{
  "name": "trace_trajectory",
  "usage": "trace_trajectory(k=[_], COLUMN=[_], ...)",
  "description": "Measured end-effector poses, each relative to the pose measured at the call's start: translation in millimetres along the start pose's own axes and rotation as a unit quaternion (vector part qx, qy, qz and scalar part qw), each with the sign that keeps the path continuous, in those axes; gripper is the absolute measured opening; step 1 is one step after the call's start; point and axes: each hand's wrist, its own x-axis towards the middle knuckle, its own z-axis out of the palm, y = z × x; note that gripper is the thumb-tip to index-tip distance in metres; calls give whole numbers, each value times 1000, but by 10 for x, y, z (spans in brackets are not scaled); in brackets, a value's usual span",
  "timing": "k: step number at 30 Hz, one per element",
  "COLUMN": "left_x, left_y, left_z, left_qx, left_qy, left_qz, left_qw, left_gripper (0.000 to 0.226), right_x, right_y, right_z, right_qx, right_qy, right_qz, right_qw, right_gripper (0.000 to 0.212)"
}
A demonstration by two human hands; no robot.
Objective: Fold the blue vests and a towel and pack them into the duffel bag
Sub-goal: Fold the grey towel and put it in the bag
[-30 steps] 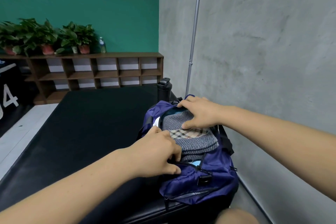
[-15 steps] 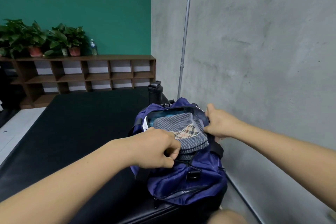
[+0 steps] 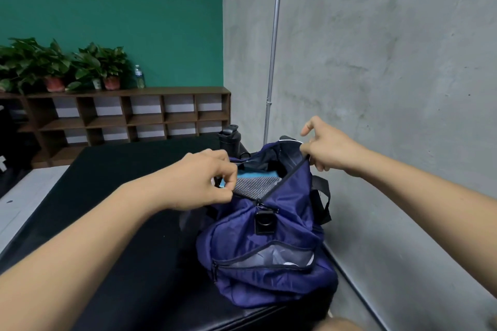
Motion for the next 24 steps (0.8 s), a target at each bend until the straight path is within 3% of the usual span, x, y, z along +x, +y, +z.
trace_trajectory(k=[3,7,13,20,24], left_x=[-69,-271,-548,-575,-630], left_y=[-81,-255,-764,-1462,-1743], left_z=[-47,-79,-248,-183,-54], left_qx=[14,72,146,158,87], left_qy=[22,9,29,108,171], left_qz=[-10,-28,-111,-233,-274], left_qw=[1000,997,983,953,942], left_gripper=[7,9,8,15,20], right_x=[-24,-106,-49,237,644], right_y=[-92,-294,-743,-1224,-1189], right_z=[27,228,481,998,1241], right_qx=[45,79,143,177,182], right_qy=[-1,-69,-113,-221,-238], right_qz=[-9,-36,-25,-10,1], right_qw=[999,994,983,959,954], right_gripper=[34,21,22,20,14])
